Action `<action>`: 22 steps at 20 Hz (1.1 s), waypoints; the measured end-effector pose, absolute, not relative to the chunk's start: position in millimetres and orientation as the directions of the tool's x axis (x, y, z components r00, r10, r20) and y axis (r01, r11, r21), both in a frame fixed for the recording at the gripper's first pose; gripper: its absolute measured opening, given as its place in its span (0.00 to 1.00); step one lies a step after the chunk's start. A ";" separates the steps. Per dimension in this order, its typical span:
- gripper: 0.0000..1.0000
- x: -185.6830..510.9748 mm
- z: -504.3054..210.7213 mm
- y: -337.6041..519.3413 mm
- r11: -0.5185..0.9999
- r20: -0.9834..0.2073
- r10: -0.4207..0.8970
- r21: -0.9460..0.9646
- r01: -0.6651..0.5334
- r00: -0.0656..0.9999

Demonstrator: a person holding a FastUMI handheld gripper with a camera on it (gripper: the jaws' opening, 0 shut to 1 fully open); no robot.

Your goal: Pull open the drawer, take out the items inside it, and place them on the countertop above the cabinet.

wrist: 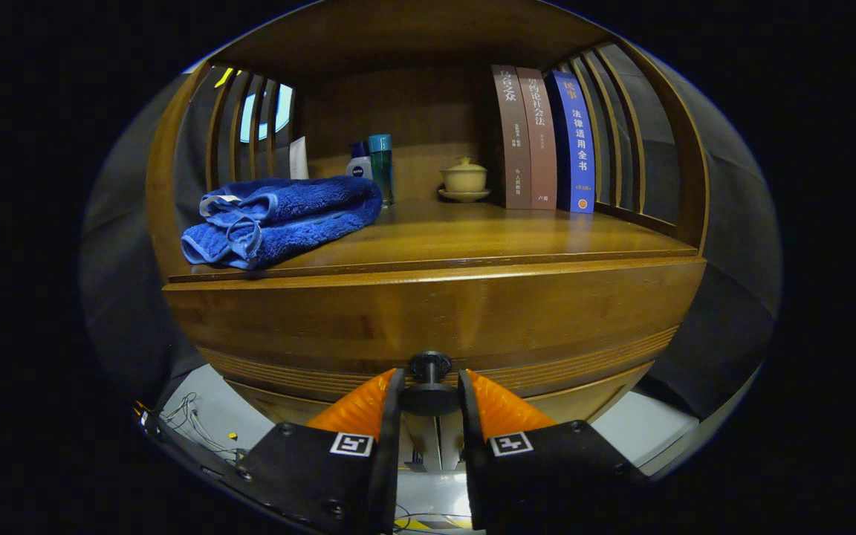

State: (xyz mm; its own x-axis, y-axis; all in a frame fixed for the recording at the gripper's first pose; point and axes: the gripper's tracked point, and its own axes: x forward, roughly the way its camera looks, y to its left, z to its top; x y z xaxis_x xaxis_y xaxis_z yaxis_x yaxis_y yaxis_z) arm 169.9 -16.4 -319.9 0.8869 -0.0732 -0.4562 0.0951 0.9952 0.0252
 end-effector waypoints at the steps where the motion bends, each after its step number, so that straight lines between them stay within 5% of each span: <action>1: 0.42 169.8 -319.8 -16.2 0.995 -0.457 -0.075 0.025 0.096 0.887; 22: 0.42 43.9 -310.6 -10.8 0.991 -0.521 -0.092 0.037 0.130 0.849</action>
State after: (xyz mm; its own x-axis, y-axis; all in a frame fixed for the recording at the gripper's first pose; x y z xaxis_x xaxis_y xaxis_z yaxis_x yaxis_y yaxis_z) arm 43.9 -10.8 -310.6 0.8486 -0.0917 -0.5210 0.1298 0.9909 0.0370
